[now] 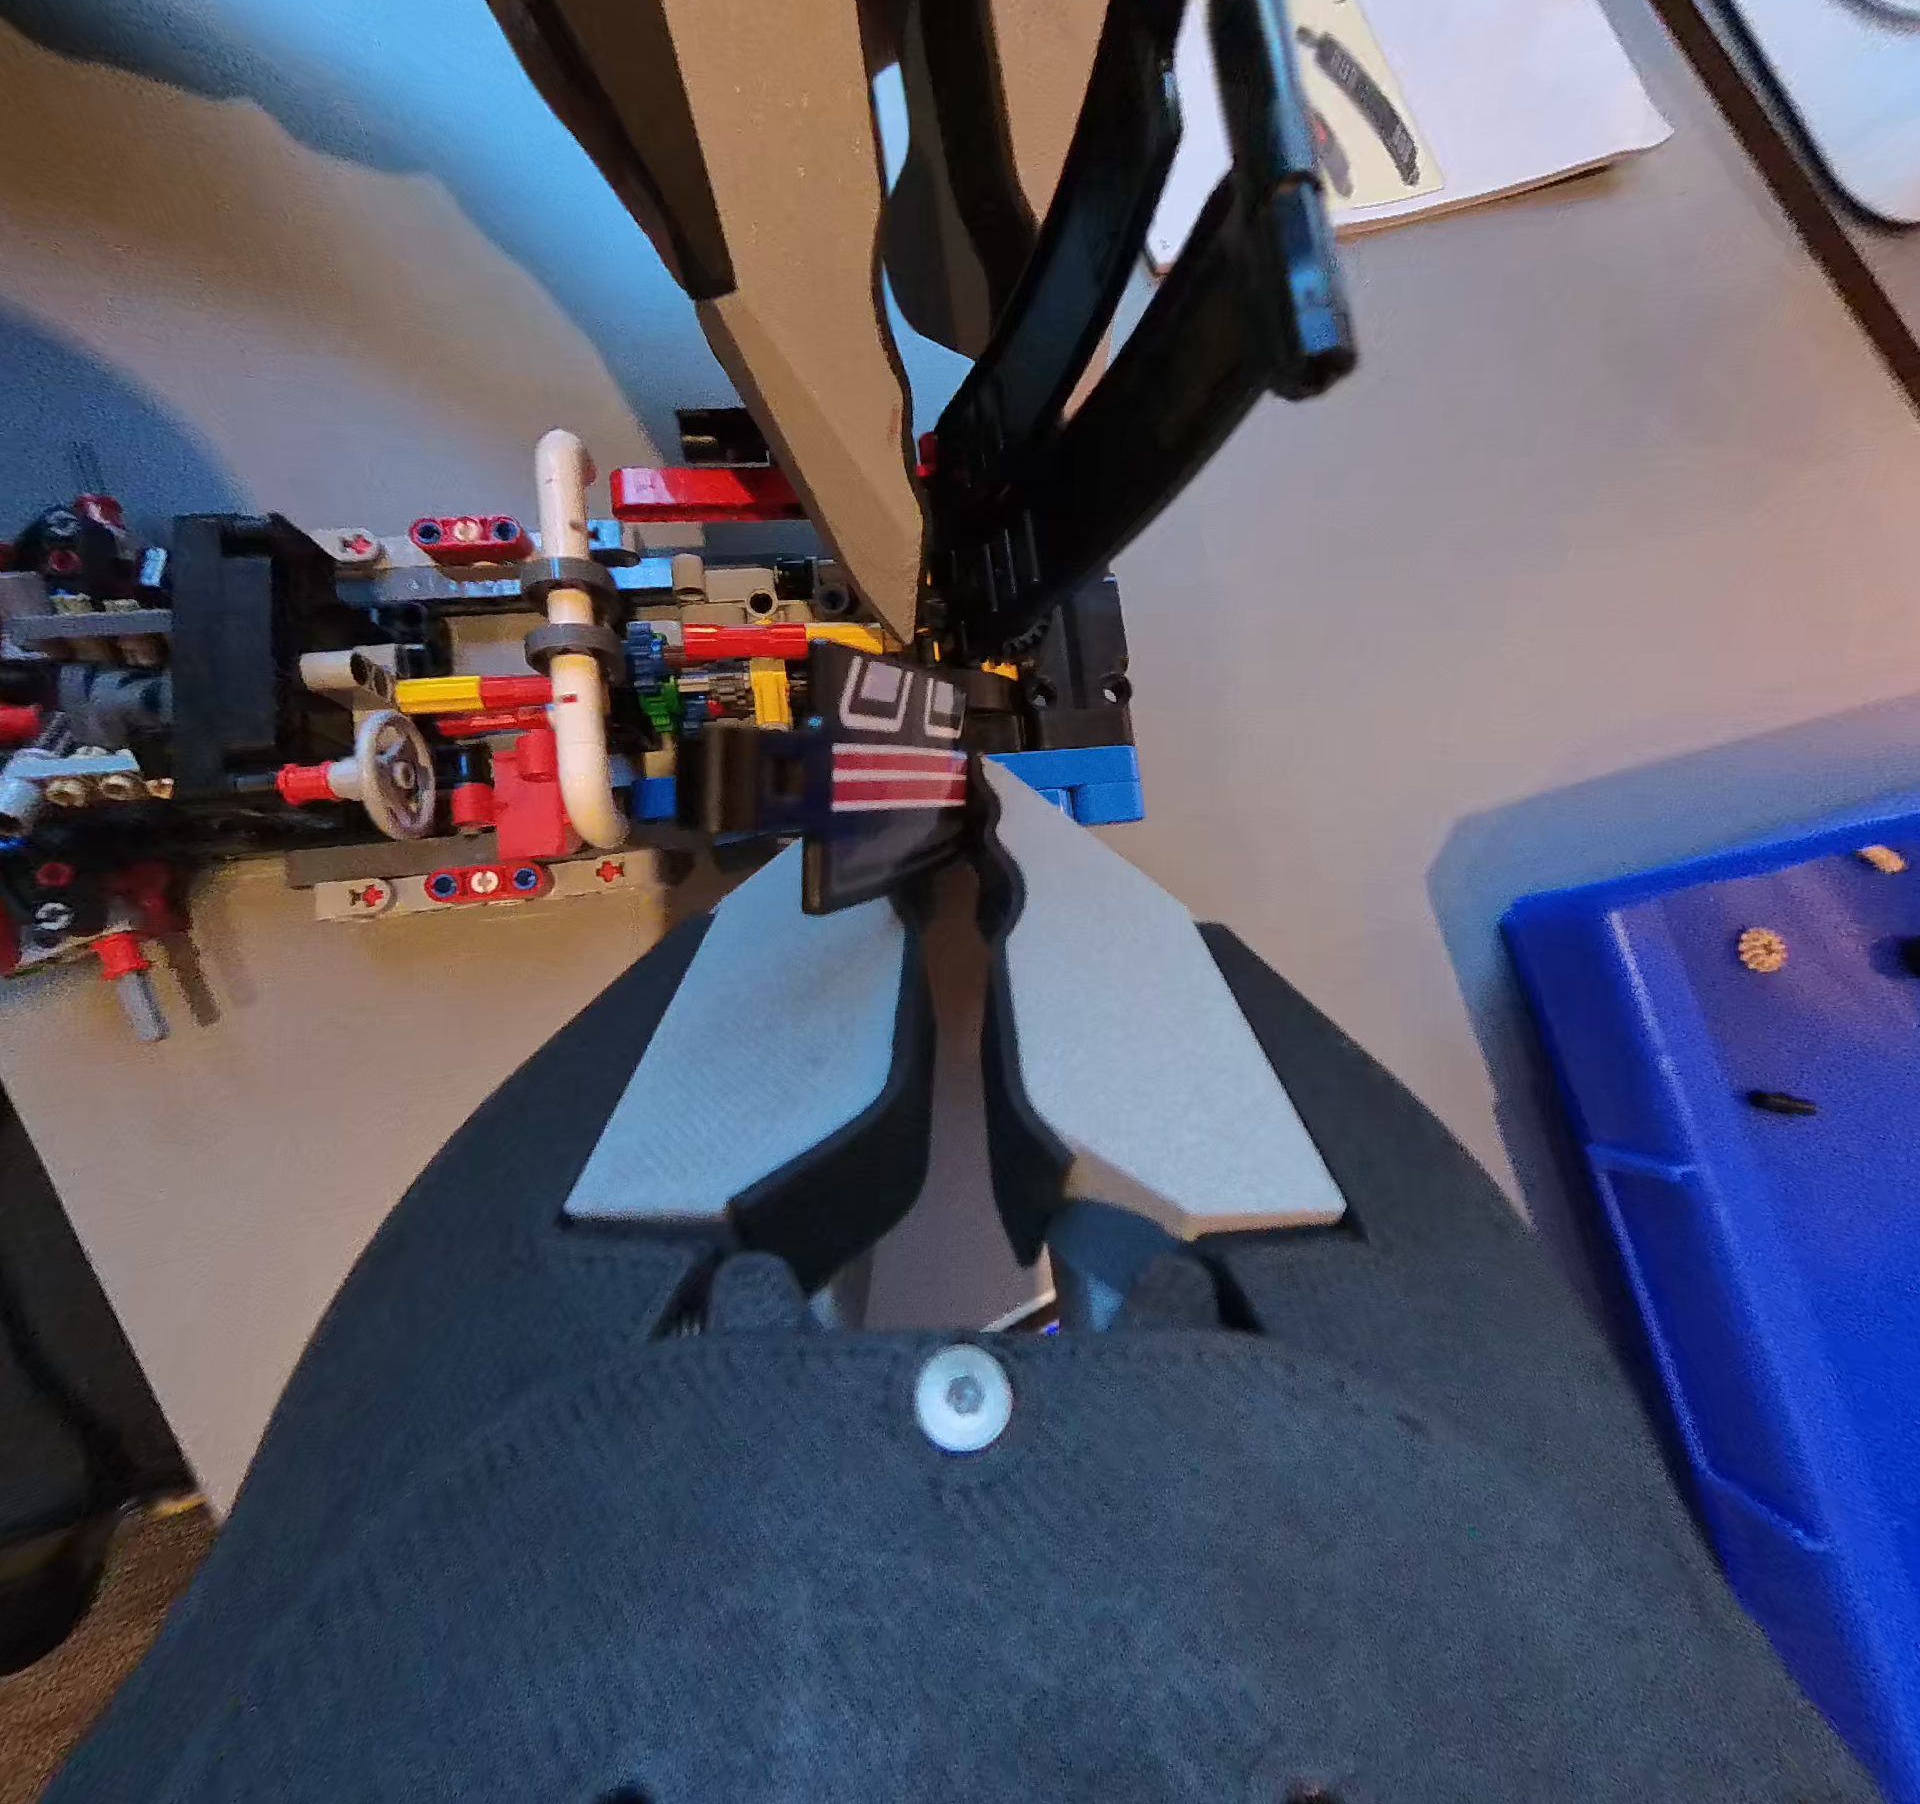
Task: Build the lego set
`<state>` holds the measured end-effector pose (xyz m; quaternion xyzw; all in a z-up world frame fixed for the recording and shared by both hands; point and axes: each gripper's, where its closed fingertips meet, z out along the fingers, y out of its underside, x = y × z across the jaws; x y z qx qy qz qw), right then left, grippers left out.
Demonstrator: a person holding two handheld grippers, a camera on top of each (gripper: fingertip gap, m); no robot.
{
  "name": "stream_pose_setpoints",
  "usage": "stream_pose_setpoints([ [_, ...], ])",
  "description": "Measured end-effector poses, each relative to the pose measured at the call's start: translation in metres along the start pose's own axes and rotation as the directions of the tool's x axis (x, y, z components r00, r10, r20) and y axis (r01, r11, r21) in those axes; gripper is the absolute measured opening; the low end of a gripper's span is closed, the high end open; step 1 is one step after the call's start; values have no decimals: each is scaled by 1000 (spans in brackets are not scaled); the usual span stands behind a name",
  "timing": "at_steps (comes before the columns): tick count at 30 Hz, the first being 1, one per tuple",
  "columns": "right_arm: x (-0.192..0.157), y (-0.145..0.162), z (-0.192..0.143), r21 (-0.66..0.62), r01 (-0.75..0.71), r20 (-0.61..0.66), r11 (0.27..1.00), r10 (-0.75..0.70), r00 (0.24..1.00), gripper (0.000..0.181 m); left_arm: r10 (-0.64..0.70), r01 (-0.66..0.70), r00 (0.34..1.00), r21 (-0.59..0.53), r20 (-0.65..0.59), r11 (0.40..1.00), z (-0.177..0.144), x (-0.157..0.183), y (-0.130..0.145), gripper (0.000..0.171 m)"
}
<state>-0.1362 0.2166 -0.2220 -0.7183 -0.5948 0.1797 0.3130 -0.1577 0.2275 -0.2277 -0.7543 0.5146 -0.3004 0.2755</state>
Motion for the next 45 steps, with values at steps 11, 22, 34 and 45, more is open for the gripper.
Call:
stream_pose_setpoints([
  [11, 1, 0, 3, -156, -469, 308, 869, 494, 813, 0, -17, 17, 1000, 17, -10, 1000, -1, -2, 0, 25],
  [22, -6, -6, 4, 77, -190, 188, 979, 173, 967, 0, -31, 33, 998, 28, -54, 999, -4, 0, 2, 25],
  [34, -4, -15, 12, 130, -7, 17, 992, 5, 1000, 0, -85, 91, 991, 47, -107, 995, -8, -2, 3, 20],
  [45, -8, -8, 7, 39, 1, 36, 999, -2, 999, 0, -85, 89, 991, 40, -102, 995, -9, -2, 4, 21],
])
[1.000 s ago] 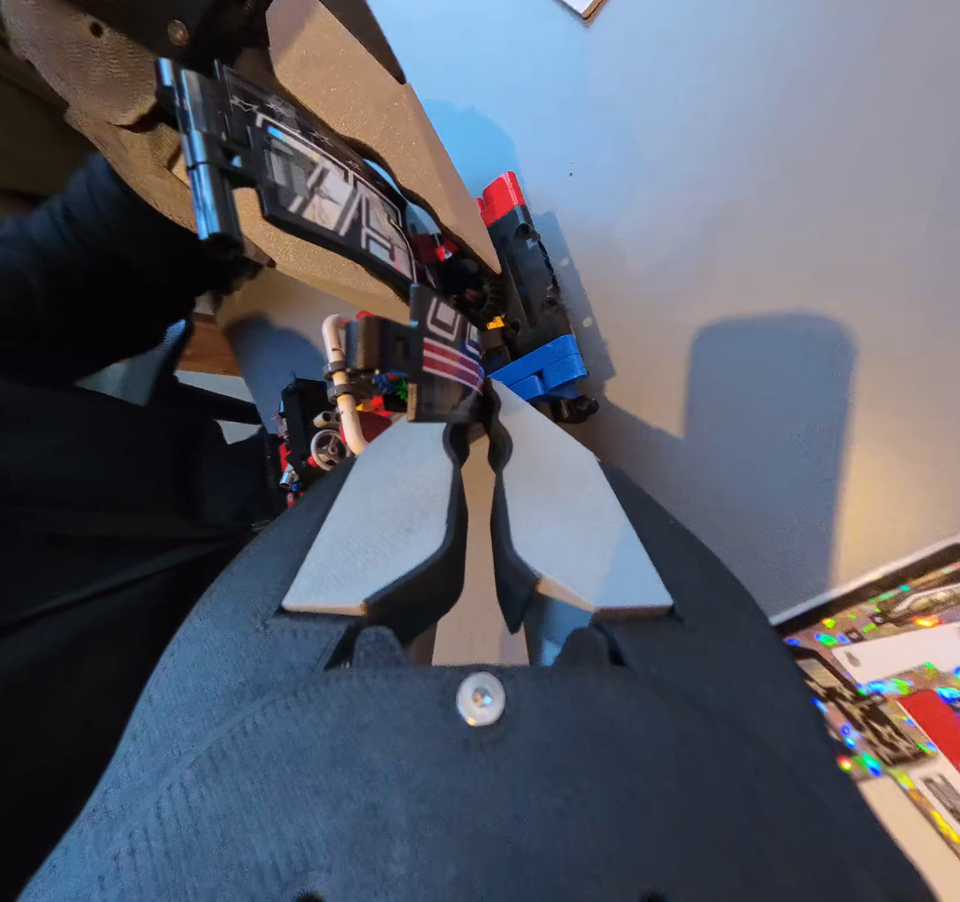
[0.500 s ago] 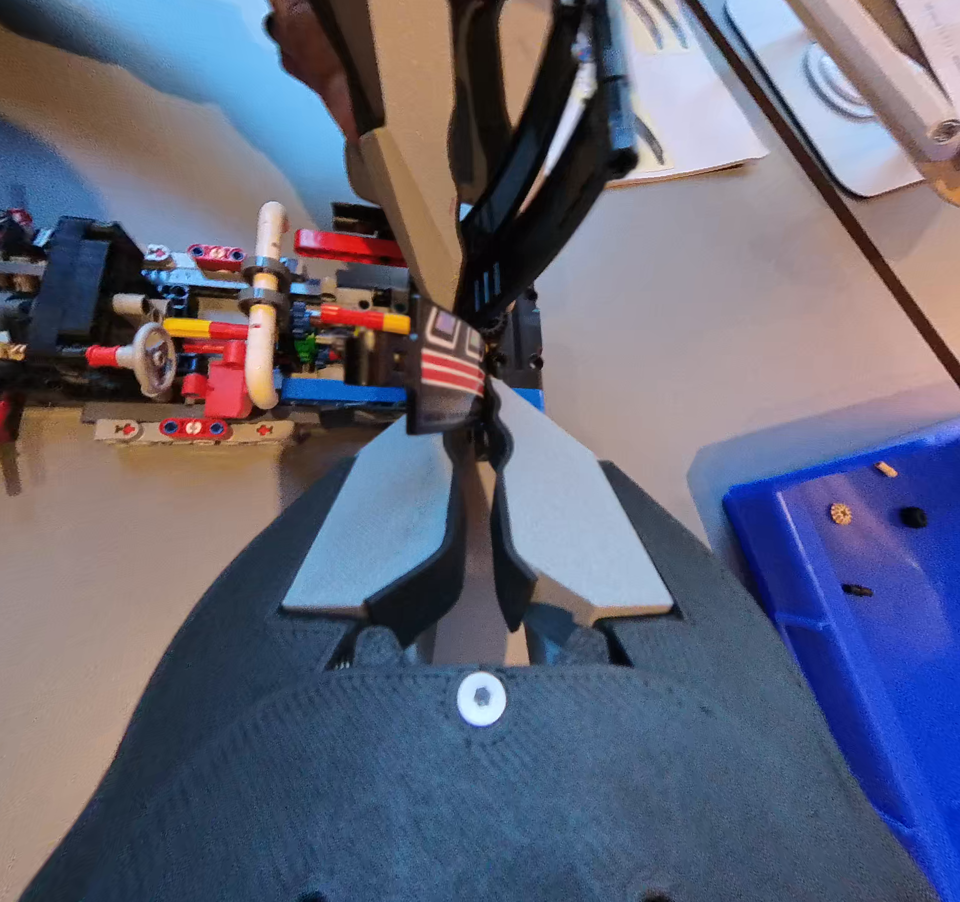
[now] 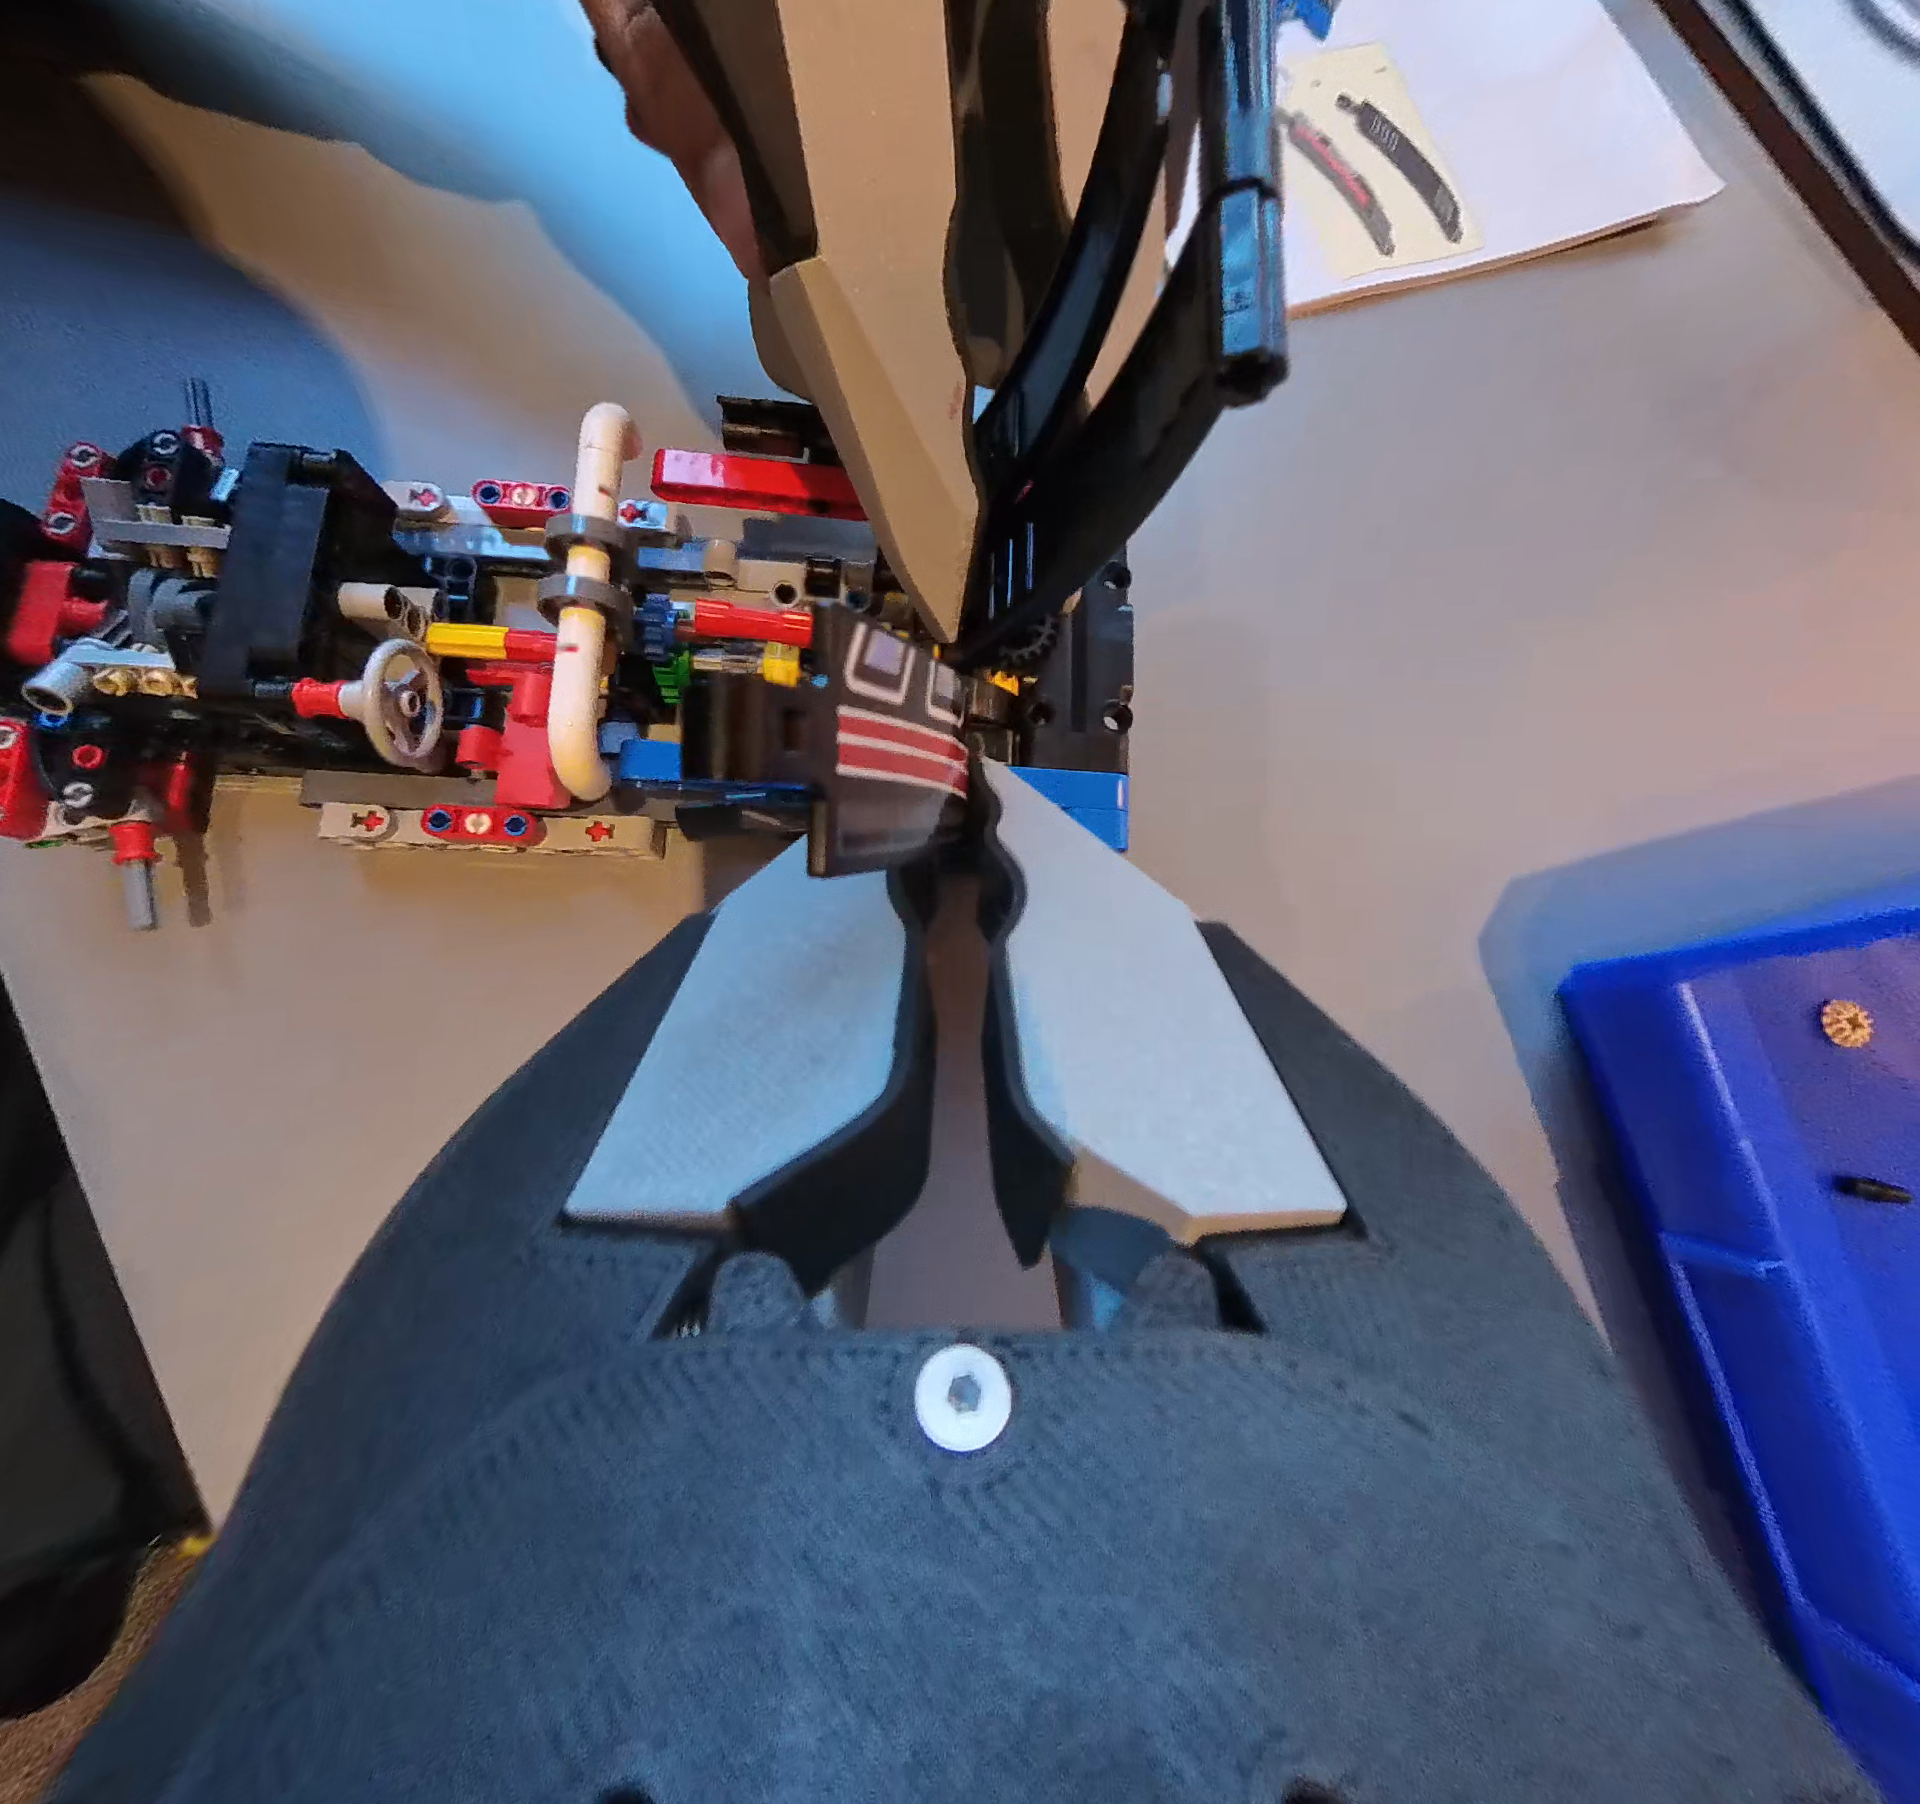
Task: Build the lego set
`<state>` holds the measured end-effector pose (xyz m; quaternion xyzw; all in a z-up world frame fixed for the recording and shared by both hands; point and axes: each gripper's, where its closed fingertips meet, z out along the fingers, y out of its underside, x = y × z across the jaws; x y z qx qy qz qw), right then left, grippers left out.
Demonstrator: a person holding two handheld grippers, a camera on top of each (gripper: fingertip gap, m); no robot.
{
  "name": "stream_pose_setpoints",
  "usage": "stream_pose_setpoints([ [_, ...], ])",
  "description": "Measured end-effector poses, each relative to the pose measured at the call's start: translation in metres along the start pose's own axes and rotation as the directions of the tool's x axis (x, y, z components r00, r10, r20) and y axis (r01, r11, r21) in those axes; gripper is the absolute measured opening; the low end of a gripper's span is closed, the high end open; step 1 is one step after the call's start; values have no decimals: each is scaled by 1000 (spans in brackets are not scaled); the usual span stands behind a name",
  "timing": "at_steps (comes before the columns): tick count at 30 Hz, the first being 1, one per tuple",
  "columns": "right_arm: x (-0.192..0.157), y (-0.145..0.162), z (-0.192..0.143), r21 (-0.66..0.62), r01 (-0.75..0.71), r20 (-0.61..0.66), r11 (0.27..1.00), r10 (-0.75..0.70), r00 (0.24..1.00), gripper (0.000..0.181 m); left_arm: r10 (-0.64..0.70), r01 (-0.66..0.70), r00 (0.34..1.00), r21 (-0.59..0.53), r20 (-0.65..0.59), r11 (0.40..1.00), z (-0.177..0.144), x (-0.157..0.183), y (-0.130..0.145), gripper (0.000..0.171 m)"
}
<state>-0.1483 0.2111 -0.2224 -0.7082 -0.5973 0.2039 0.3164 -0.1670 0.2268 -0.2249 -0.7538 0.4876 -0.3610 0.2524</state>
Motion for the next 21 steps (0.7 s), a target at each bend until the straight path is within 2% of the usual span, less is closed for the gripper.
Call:
stream_pose_setpoints([
  [3, 5, 0, -1, -31, -8, -3, 999, 8, 1000, 0, 19, -19, 1000, -16, -6, 1000, -9, 0, -1, 34],
  [6, 8, -5, -6, 7, -71, 18, 997, 71, 997, 0, -1, 2, 1000, 45, -24, 999, -29, -2, -12, 46],
  [12, 10, -9, -20, 116, -206, 72, 972, 199, 977, 0, -43, 43, 999, 81, 0, 996, -64, -17, -16, 48],
  [16, 8, -8, -21, 135, -245, 101, 960, 233, 967, 0, -48, 48, 999, 74, 5, 996, -62, -19, -14, 47],
  [21, 2, -4, -13, 51, -204, 114, 978, 198, 974, 0, -4, 4, 1000, 27, -7, 1000, -38, -10, -8, 46],
])
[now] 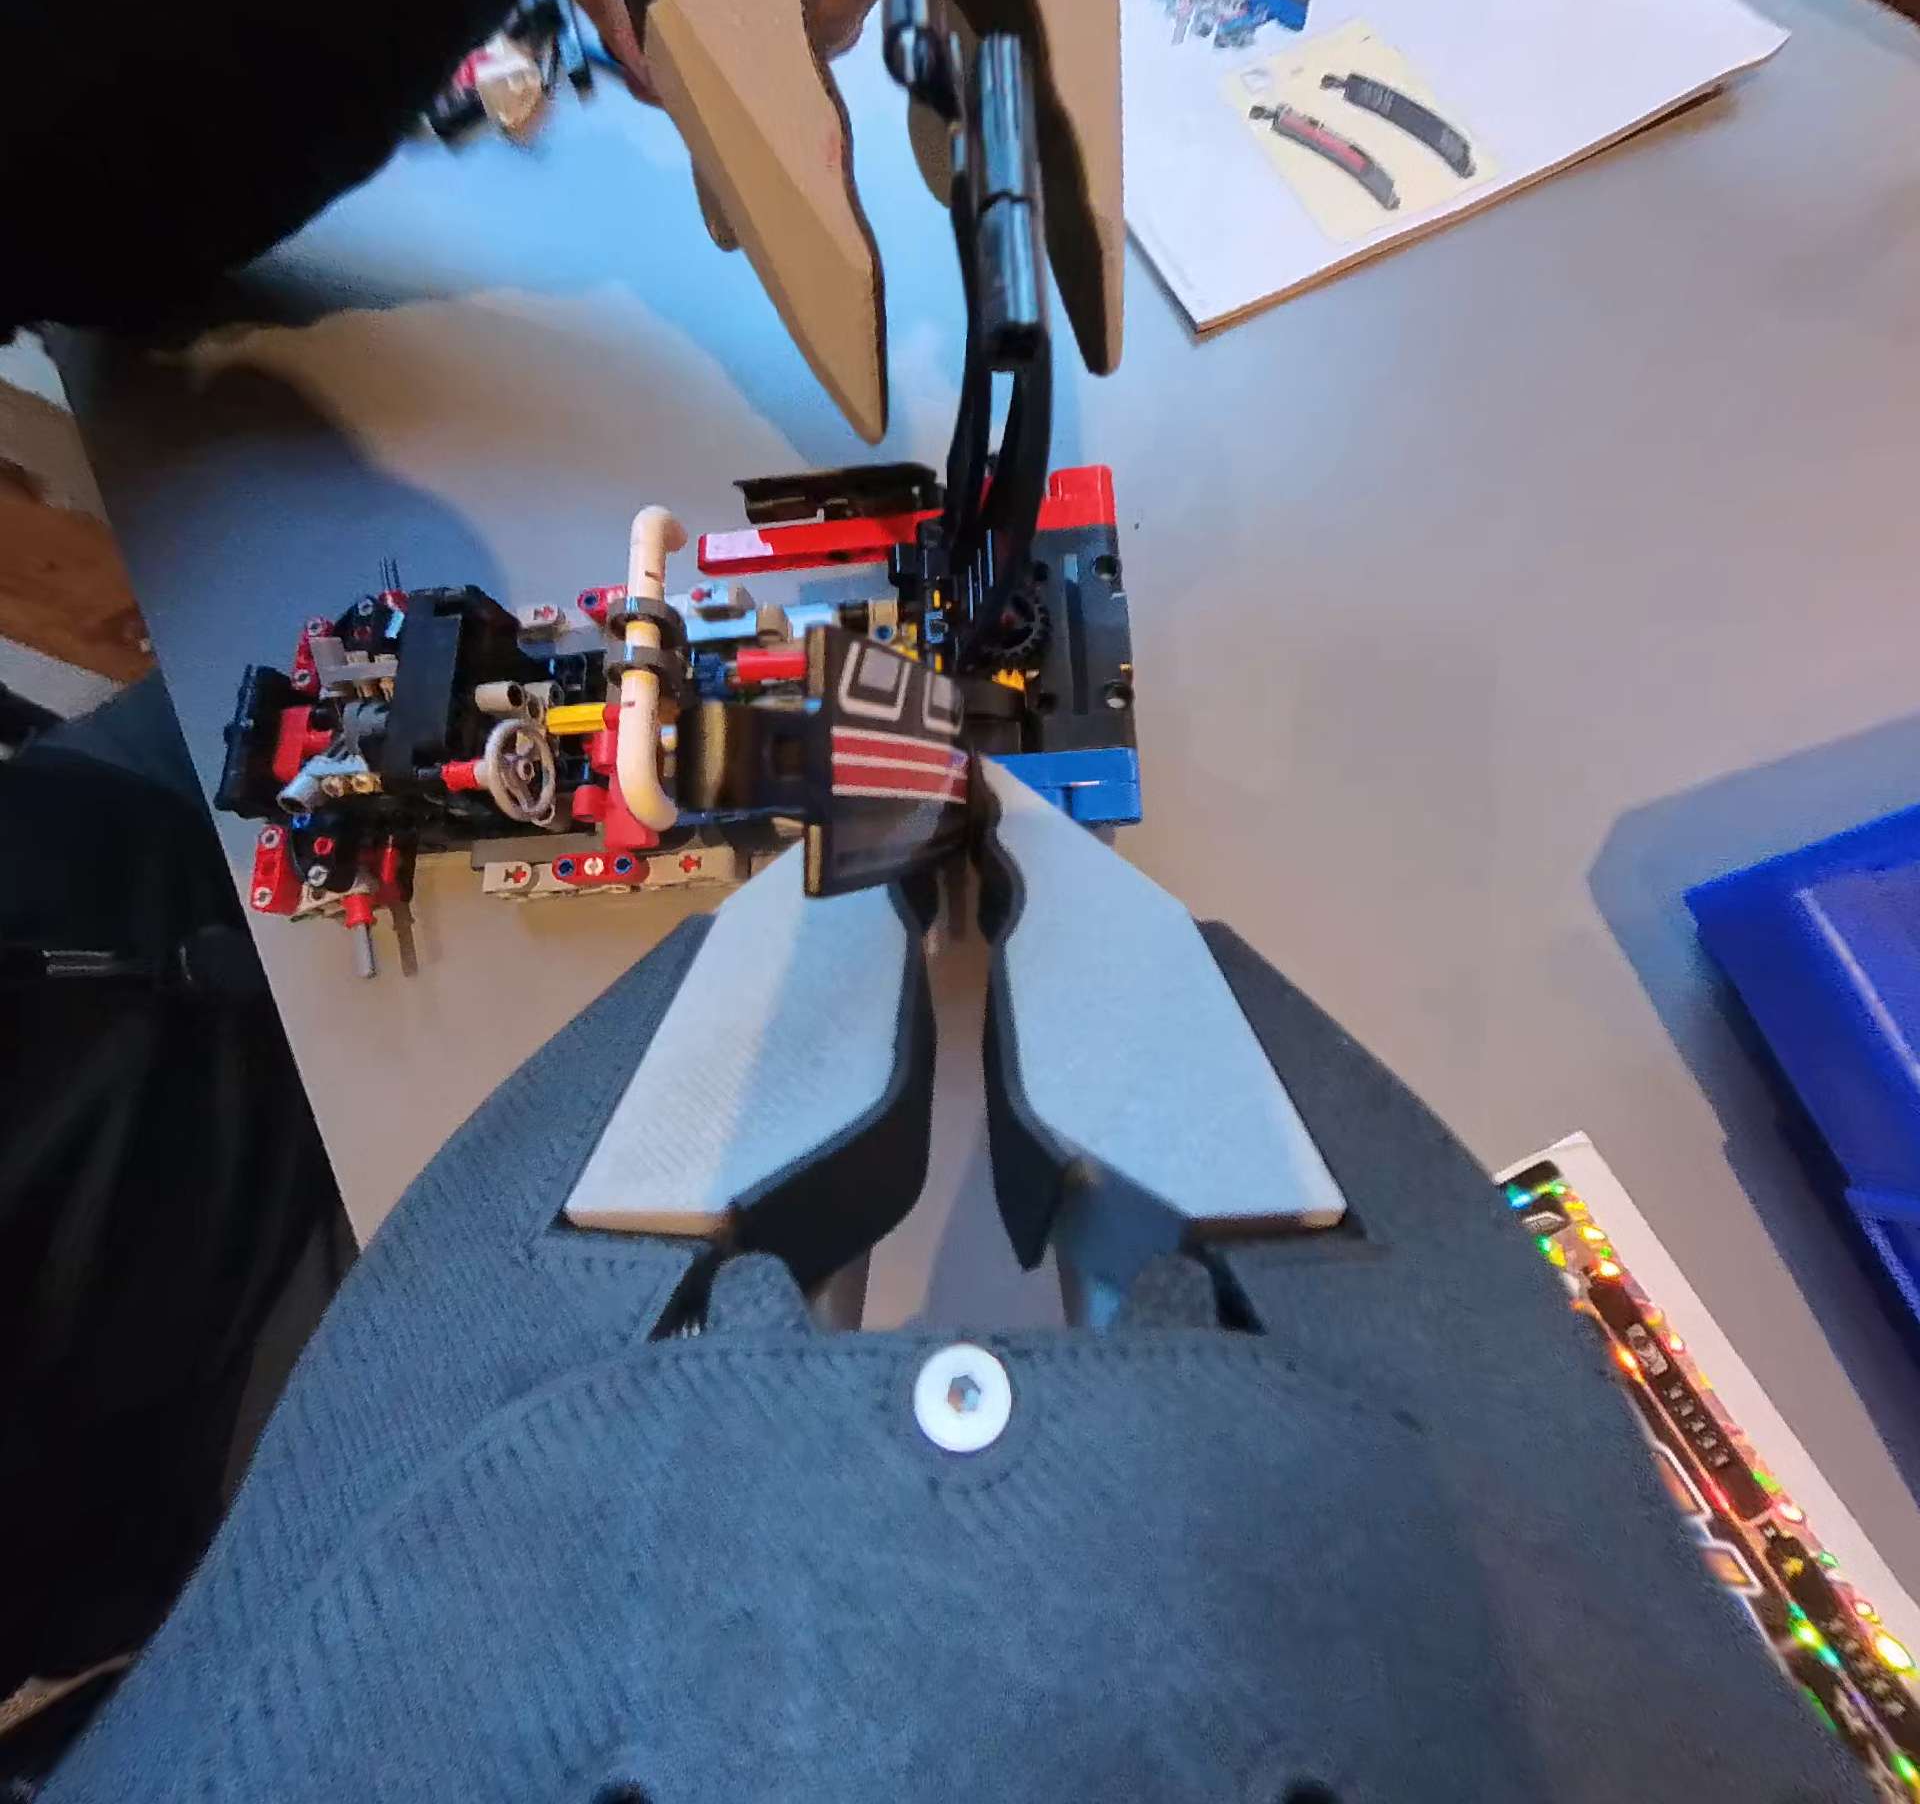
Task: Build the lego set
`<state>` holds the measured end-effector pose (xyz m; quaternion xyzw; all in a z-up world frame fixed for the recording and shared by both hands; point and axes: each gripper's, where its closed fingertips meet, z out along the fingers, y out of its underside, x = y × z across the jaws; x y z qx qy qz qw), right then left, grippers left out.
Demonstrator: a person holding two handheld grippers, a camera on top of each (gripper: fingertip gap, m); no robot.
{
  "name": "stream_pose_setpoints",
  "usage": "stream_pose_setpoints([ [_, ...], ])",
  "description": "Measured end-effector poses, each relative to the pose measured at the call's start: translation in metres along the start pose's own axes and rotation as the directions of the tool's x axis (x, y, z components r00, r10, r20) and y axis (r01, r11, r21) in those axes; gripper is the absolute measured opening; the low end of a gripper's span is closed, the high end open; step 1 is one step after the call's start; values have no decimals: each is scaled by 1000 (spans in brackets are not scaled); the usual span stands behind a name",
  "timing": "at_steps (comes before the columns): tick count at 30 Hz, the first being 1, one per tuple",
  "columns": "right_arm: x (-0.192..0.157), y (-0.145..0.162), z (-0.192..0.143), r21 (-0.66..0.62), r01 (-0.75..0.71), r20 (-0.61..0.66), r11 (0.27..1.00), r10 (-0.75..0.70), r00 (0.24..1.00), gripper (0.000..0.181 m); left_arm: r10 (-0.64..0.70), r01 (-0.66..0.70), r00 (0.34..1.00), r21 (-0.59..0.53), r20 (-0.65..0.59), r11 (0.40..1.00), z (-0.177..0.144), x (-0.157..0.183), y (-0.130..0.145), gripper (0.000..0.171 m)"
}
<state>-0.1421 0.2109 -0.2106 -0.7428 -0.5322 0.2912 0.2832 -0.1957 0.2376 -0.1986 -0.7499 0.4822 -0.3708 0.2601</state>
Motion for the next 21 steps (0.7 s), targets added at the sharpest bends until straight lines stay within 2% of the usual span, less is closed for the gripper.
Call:
stream_pose_setpoints([
  [4, 3, 11, -2, -34, 21, -49, 999, -22, 999, 0, 67, -63, 997, -76, 44, 995, 12, 0, 11, 45],
  [7, 5, 29, -8, -64, 42, -133, 997, -50, 990, 0, 77, -75, 997, -59, 25, 995, 16, 6, 9, 45],
  [11, -5, 55, 3, -158, 147, -199, 976, -177, 964, 0, 84, -83, 996, -83, 12, 993, 26, 6, 16, 43],
  [14, -13, 69, 18, -230, 237, -198, 944, -284, 938, 15, 105, -104, 994, -71, 13, 992, 28, 6, 15, 39],
  [17, -23, 70, 25, -199, 276, -143, 940, -307, 941, 21, 136, -133, 990, -88, 31, 987, 28, 5, 17, 38],
  [21, -25, 63, 17, -66, 223, -85, 973, -228, 970, 26, 176, -171, 983, -89, 54, 981, 30, 4, 16, 36],
])
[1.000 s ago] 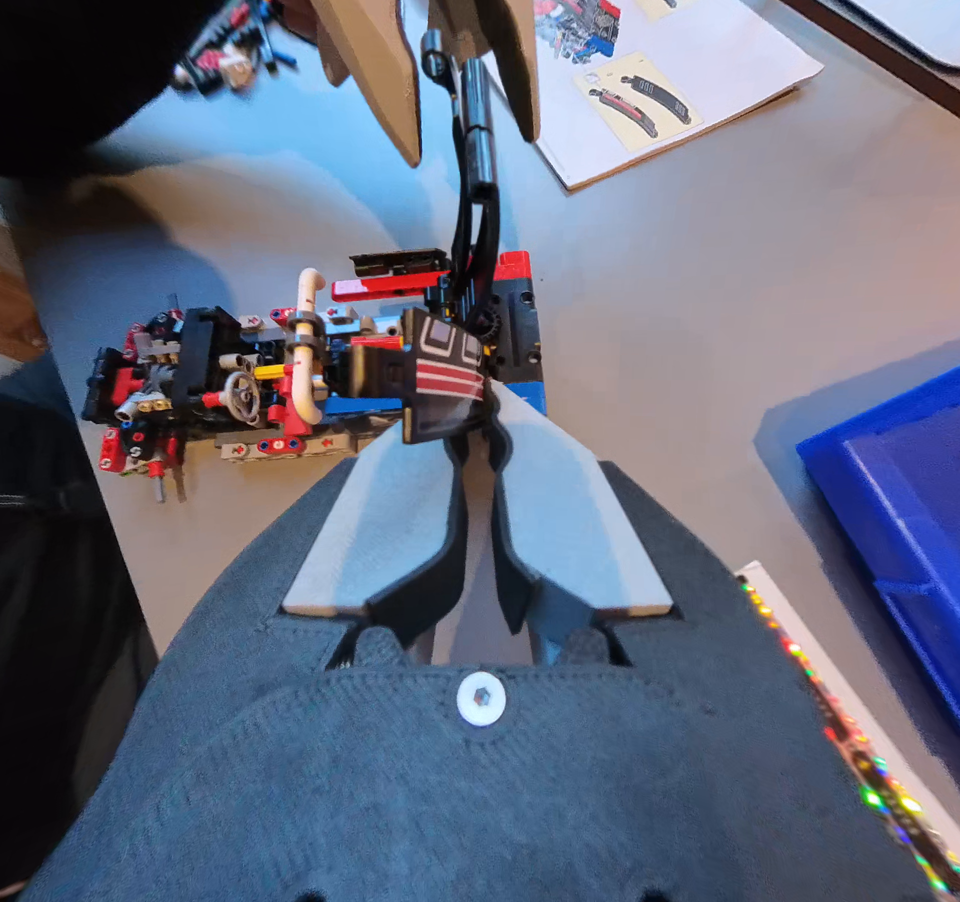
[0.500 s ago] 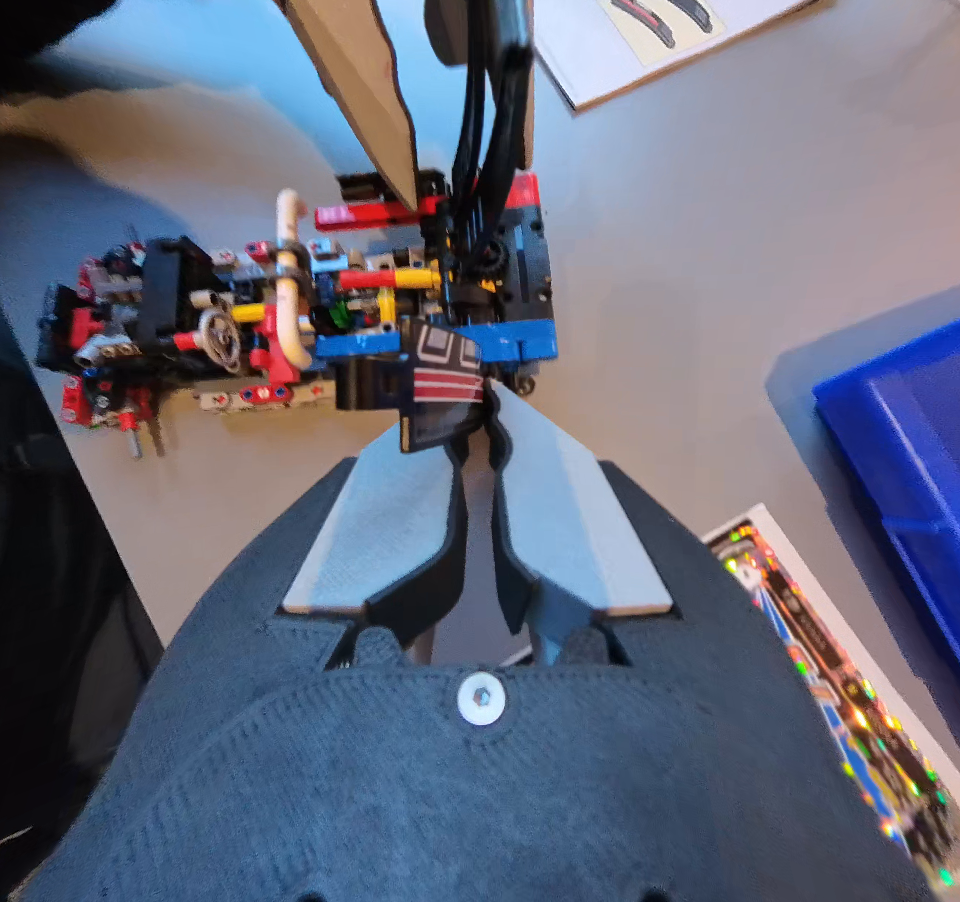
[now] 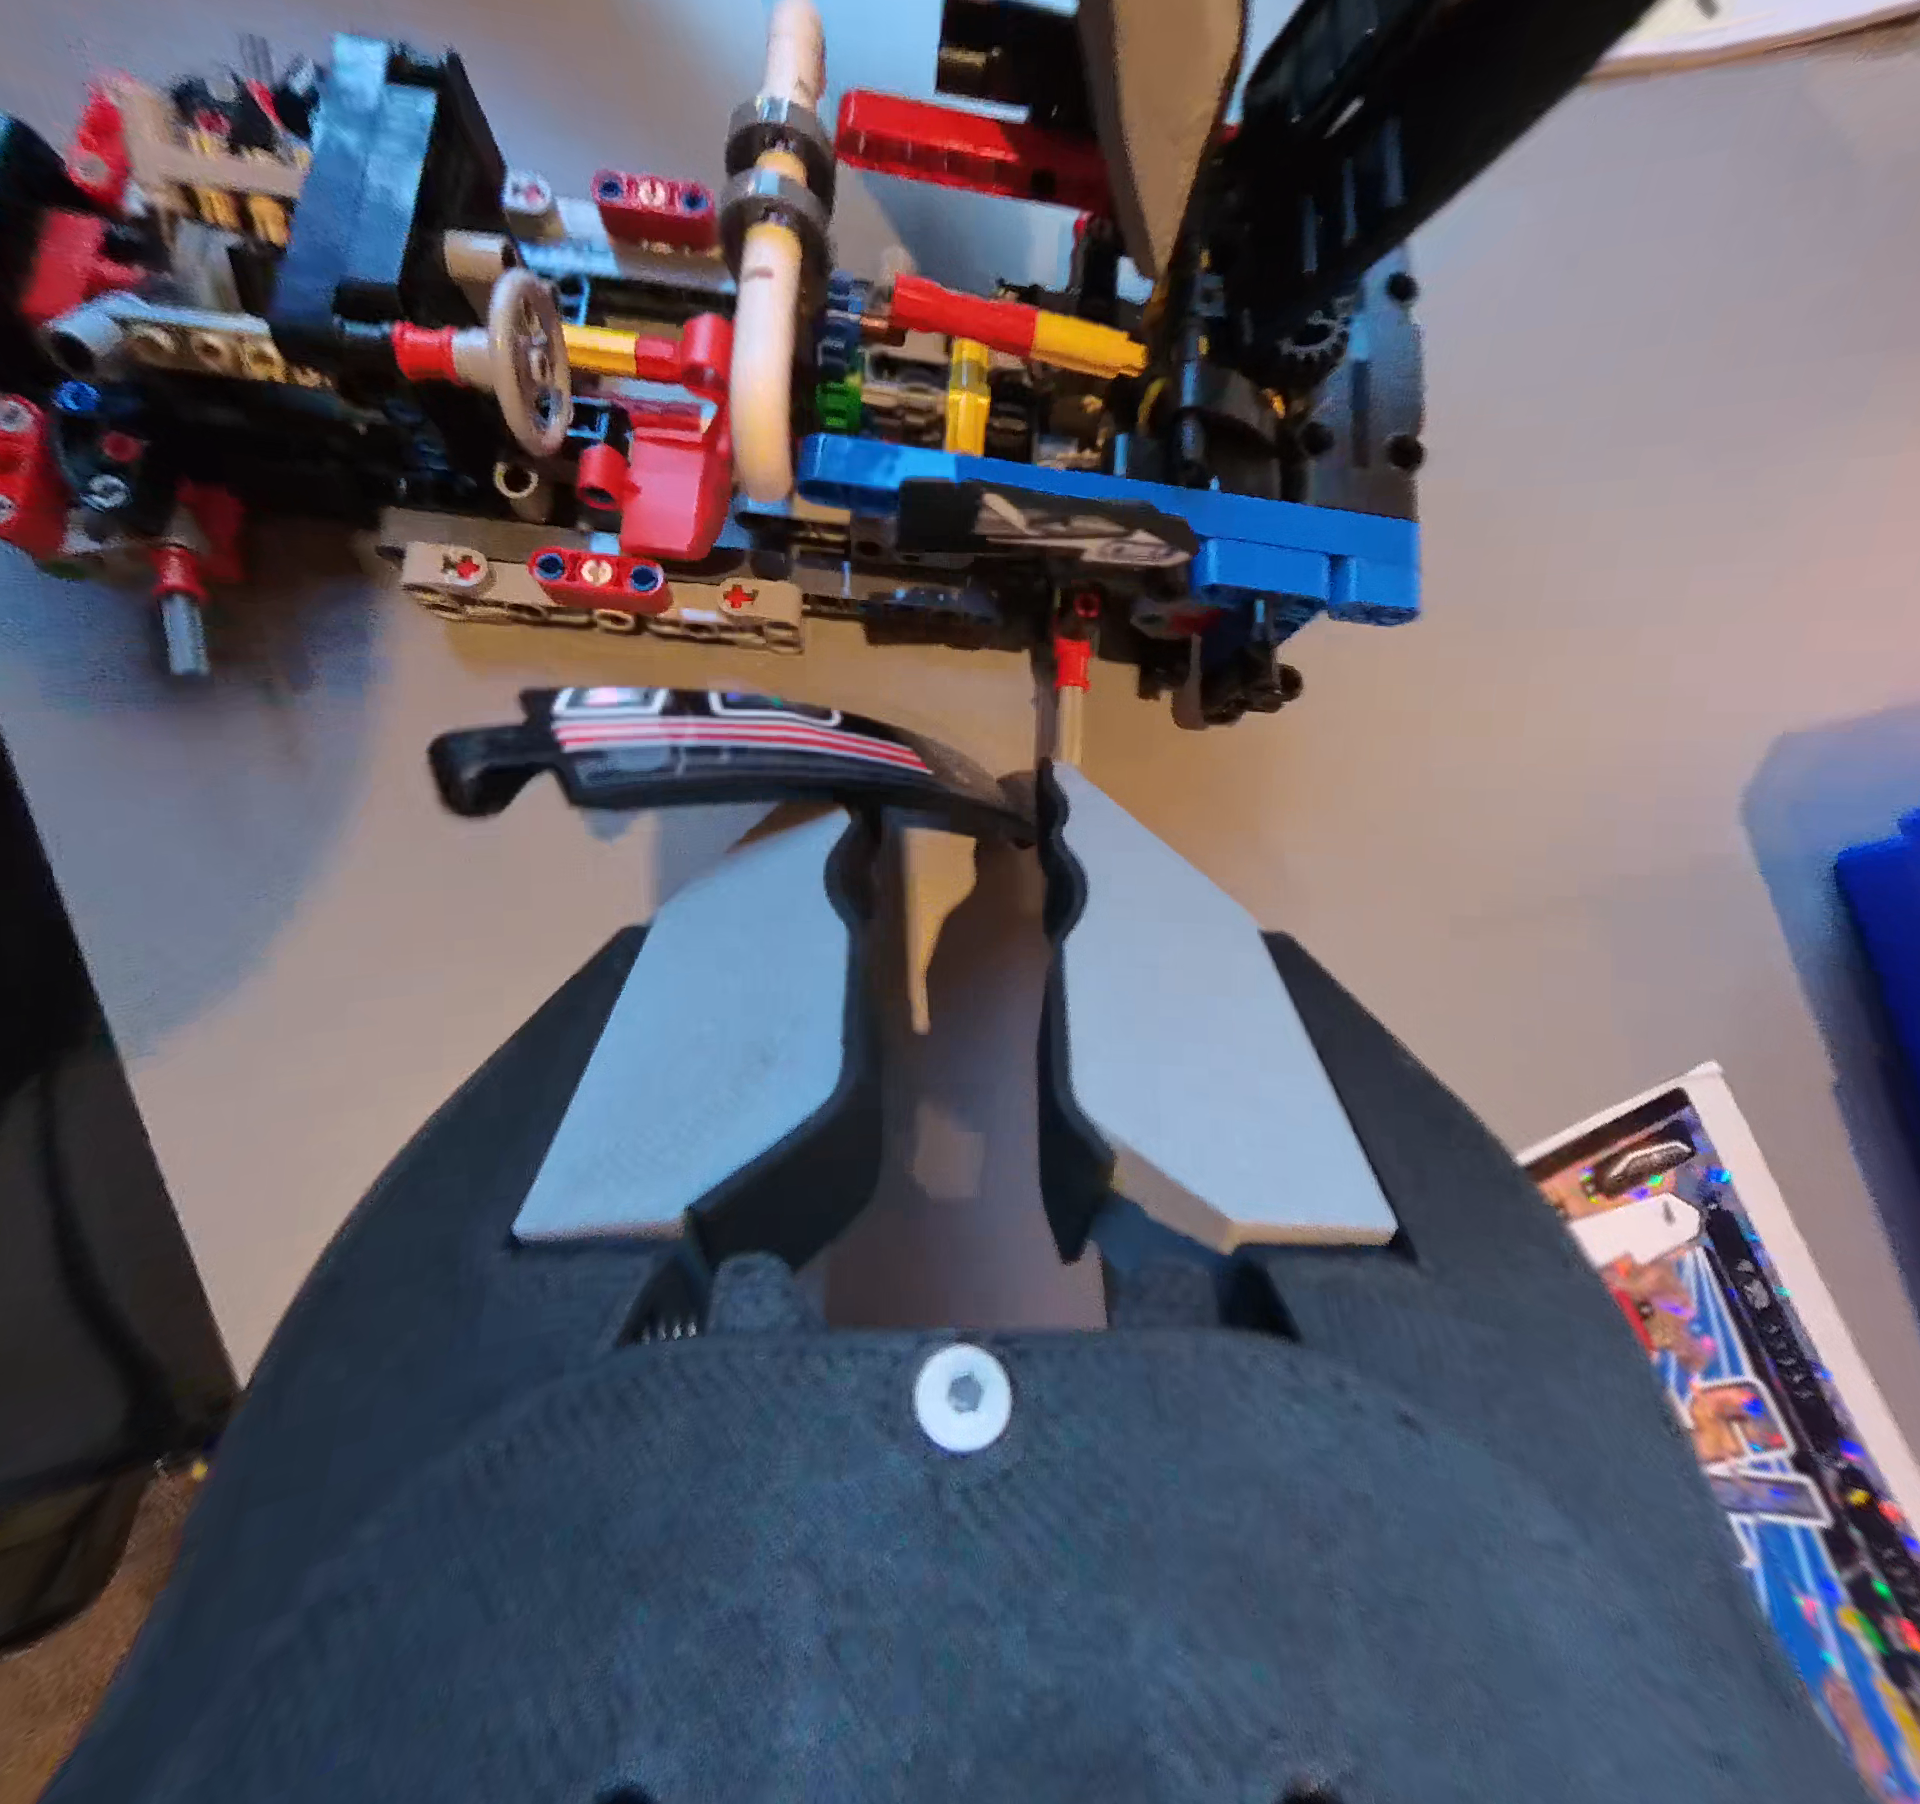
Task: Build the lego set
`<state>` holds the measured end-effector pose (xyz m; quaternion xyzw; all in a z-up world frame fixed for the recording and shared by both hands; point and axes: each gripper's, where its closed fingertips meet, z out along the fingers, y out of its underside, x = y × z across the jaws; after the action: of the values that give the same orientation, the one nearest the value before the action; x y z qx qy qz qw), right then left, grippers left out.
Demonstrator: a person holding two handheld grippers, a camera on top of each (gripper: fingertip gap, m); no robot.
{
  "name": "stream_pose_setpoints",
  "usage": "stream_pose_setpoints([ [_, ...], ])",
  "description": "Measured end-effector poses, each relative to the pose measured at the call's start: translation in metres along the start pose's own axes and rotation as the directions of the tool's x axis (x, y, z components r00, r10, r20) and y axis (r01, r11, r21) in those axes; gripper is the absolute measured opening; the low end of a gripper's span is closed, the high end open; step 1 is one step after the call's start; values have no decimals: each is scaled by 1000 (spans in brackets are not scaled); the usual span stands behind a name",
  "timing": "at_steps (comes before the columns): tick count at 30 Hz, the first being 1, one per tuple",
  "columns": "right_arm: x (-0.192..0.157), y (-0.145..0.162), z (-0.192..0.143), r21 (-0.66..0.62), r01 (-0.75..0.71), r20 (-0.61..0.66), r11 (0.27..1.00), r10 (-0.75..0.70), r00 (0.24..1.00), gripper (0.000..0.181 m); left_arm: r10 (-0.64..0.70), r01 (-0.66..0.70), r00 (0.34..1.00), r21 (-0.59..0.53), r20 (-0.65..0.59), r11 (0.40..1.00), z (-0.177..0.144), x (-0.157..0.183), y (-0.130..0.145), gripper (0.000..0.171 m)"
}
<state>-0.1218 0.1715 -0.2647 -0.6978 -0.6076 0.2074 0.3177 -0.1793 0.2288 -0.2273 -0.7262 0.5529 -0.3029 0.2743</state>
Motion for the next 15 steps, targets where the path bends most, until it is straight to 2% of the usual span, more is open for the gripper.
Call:
stream_pose_setpoints([
  [3, 7, -2, -4, 54, -35, -26, 998, 37, 999, 34, -12, 12, 1000, 14, 1, 1000, 2, 0, -2, 35],
  [5, 5, 3, -3, 34, -17, -46, 999, 19, 999, 37, -14, 14, 1000, 11, 4, 1000, 1, 0, -1, 35],
  [9, 16, 7, -14, 33, -21, -87, 999, 24, 996, 33, -18, 18, 1000, -5, 14, 1000, -1, 0, 0, 36],
  [13, 31, -31, -31, 196, -126, -12, 972, 131, 991, 17, -18, 18, 1000, 3, 11, 1000, -1, -1, 1, 35],
  [15, 37, -41, -29, 200, -114, -14, 973, 119, 993, 14, -27, 27, 1000, 9, 9, 1000, -1, -1, 0, 34],
])
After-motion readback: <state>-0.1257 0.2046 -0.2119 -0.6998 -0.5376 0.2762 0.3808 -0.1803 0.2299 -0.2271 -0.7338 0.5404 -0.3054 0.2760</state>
